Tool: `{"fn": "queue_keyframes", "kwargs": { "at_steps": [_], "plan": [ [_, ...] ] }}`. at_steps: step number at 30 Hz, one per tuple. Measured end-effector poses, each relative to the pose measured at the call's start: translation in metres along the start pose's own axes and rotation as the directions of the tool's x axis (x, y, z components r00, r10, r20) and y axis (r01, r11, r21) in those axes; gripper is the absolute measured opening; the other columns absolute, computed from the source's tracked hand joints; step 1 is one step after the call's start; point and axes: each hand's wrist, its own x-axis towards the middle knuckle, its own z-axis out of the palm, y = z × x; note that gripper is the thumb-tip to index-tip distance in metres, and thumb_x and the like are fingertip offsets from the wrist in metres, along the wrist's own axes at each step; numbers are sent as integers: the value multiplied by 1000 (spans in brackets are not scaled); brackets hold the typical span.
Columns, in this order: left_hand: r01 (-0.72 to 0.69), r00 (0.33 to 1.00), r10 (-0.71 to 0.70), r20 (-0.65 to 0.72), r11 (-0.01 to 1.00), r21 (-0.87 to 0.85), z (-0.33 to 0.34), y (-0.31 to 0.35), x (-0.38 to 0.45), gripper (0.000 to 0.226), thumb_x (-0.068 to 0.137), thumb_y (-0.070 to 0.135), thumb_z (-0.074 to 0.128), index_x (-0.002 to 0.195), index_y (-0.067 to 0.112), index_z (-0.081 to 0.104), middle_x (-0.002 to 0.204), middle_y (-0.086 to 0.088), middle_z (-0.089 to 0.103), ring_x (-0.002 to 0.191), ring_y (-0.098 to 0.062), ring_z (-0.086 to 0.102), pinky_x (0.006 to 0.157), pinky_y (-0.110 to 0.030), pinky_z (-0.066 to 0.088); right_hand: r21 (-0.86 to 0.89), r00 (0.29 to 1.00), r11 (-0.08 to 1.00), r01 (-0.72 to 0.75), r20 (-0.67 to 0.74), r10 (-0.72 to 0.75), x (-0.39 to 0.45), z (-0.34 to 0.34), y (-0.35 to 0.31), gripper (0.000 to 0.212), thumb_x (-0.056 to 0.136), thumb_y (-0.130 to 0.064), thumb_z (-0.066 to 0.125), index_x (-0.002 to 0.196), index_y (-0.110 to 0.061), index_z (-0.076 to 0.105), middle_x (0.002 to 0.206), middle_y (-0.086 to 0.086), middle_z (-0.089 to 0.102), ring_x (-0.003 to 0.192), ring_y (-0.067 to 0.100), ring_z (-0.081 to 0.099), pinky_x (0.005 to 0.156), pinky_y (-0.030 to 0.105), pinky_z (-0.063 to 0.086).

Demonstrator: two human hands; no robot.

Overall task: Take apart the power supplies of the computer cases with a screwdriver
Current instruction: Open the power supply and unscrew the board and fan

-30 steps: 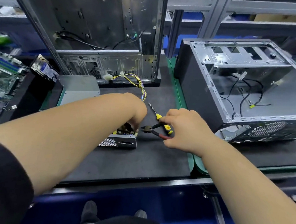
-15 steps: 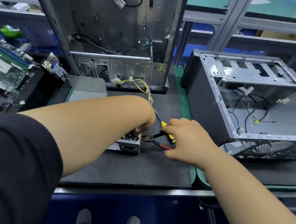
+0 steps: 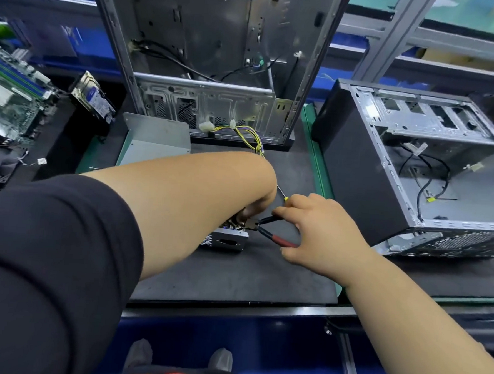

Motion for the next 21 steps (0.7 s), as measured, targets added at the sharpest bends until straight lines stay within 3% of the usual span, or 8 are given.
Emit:
{"fn": "queue_keyframes", "kwargs": {
  "at_steps": [3, 5, 7, 10, 13, 15, 18, 21],
  "plan": [
    [-81, 987, 67, -148, 992, -94, 5, -8, -2, 19, 89, 35, 68, 91, 16, 69, 105, -5, 69, 100, -27, 65, 91, -35, 51, -15, 1000, 1000, -3, 5, 3, 3, 1, -7, 53, 81, -53, 59, 131, -35, 59, 111, -12, 55, 87, 16, 38, 82, 36, 42],
    [-190, 948, 129, -289, 962, -193, 10, -17, -12, 24, 93, 35, 64, 108, 18, 69, 105, 0, 68, 93, -21, 58, 78, -27, 42, -18, 1000, 1000, -12, 10, 12, 4, 1, -10, 52, 83, -53, 59, 132, -36, 59, 113, -12, 56, 87, 16, 37, 83, 36, 42],
    [-281, 894, 132, -427, 909, -307, 21, -32, -27, 20, 95, 32, 61, 108, 21, 71, 101, 4, 70, 88, -16, 55, 74, -25, 37, -16, 1000, 1000, -24, 17, 25, 5, 0, -12, 52, 83, -52, 60, 132, -35, 59, 116, -12, 56, 90, 17, 42, 85, 36, 42],
    [-386, 765, 54, -641, 836, -390, 50, -57, -49, 18, 95, 34, 60, 101, 22, 73, 90, 6, 67, 90, -18, 59, 77, -27, 42, -8, 999, 999, -44, 24, 44, 6, -1, -16, 52, 83, -49, 62, 132, -33, 61, 120, -13, 57, 96, 19, 48, 86, 36, 43],
    [-476, 584, -59, -810, 783, -400, 85, -69, -57, 27, 91, 36, 66, 110, 17, 73, 109, -2, 67, 110, -21, 57, 98, -35, 41, -22, 998, 998, -57, 29, 58, 7, -1, -20, 53, 82, -50, 63, 133, -34, 60, 122, -14, 57, 97, 18, 49, 86, 34, 42],
    [-500, 508, -190, -840, 729, -468, 107, -65, -56, 43, 89, 39, 69, 126, 16, 65, 127, -4, 60, 125, -23, 48, 110, -36, 32, -40, 998, 997, -59, 35, 60, 8, -1, -22, 53, 82, -50, 63, 133, -34, 59, 121, -15, 56, 96, 18, 49, 85, 33, 42],
    [-475, 540, -429, -724, 555, -683, 131, -52, -51, 63, 90, 51, 61, 144, 22, 46, 146, -2, 44, 140, -24, 30, 118, -42, 24, -83, 997, 995, -59, 48, 64, 9, -2, -26, 51, 82, -48, 62, 131, -34, 58, 120, -15, 54, 96, 16, 48, 82, 30, 41],
    [-445, 539, -545, -643, 463, -766, 141, -37, -45, 64, 91, 51, 58, 144, 19, 44, 146, -3, 43, 140, -23, 29, 117, -37, 23, -119, 995, 991, -65, 68, 73, 11, -4, -28, 50, 81, -47, 61, 130, -34, 58, 119, -15, 53, 98, 16, 48, 77, 29, 40]
  ]
}}
